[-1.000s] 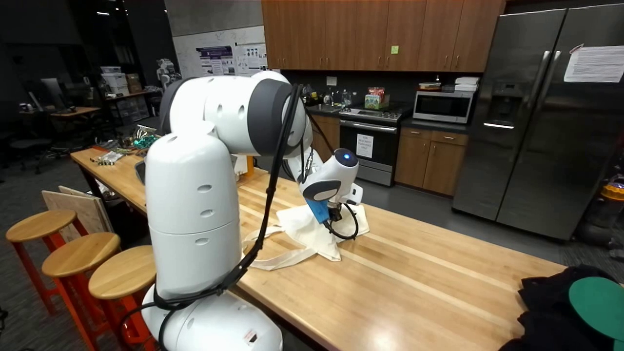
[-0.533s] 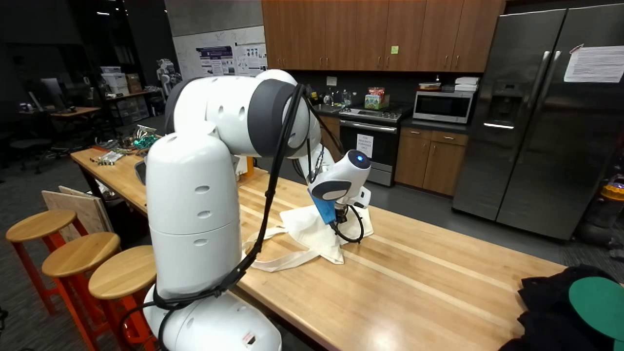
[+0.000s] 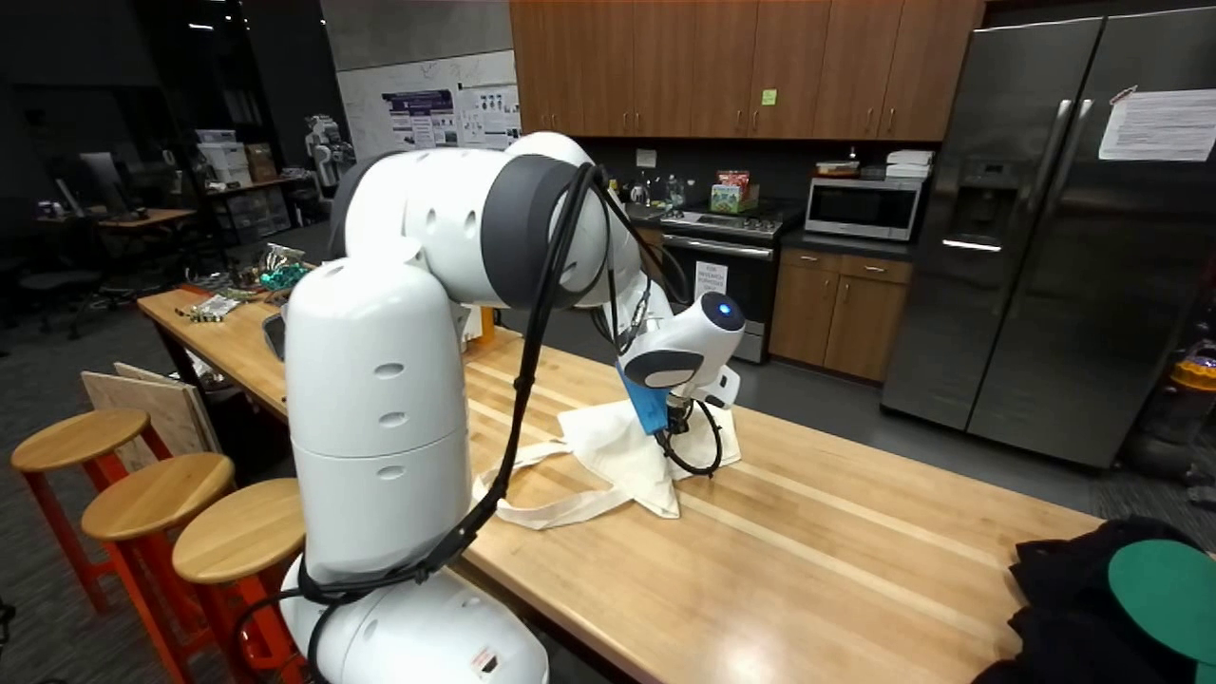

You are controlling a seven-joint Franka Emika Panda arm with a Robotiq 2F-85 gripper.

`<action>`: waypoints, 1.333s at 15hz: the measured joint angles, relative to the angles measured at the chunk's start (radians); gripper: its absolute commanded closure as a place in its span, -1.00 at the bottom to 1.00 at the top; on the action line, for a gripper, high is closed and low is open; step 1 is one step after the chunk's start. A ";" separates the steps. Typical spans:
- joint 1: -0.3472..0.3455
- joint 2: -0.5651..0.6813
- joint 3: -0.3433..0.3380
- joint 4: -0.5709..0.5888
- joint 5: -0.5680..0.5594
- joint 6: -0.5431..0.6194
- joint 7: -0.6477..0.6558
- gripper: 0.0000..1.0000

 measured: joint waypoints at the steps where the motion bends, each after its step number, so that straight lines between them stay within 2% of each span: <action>1: -0.002 0.000 -0.006 0.002 0.006 -0.006 0.000 0.98; 20: -0.095 0.033 -0.123 0.078 0.170 -0.151 -0.005 0.98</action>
